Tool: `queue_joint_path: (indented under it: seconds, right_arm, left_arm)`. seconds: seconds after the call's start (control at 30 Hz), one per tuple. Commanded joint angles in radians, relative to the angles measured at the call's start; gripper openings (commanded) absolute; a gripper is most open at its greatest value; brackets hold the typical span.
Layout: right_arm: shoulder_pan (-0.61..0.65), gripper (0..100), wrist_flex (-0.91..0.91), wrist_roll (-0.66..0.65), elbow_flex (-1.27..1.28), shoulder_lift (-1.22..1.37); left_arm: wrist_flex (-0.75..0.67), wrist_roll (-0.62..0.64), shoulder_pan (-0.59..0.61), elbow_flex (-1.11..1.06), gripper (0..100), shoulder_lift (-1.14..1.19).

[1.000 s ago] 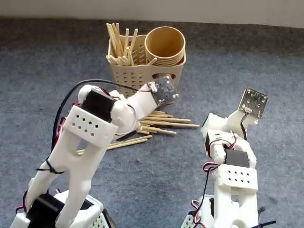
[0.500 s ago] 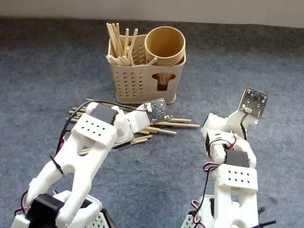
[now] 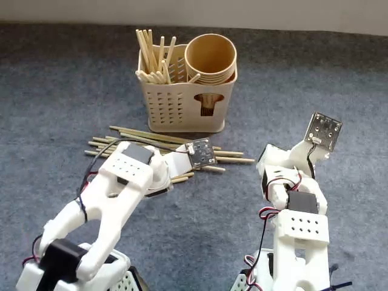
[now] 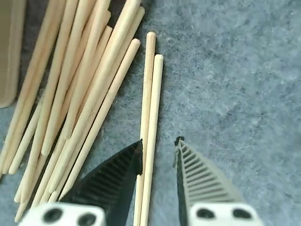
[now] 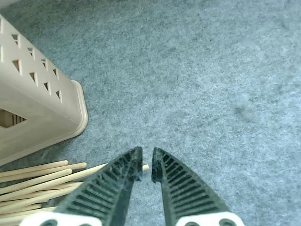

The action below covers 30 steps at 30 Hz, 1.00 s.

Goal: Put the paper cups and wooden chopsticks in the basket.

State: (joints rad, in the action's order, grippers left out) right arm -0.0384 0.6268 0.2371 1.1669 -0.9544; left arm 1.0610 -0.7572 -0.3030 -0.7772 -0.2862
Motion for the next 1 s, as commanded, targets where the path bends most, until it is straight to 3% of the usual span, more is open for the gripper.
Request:
queue_joint_path:
  seconds: [0.0, 0.37, 0.7, 0.97]
  right_arm:
    - [-0.008, 4.9, -0.028, 0.002, -0.008, -0.016]
    - [-0.010, 4.9, -0.028, 0.000, -0.008, -0.016]
    - [-0.010, 4.9, -0.028, 0.000, -0.008, -0.016]
    - [-0.010, 4.9, -0.028, 0.000, -0.008, -0.016]
  left_arm:
    - [-0.011, -0.003, 0.016, 0.128, 12, 0.166]
    - [-0.012, -0.002, 0.013, 0.245, 10, 0.377]
    - [-0.005, -0.002, 0.007, 0.242, 2, 0.381]
    - [0.084, -0.002, 0.013, 0.248, 1, 0.291]
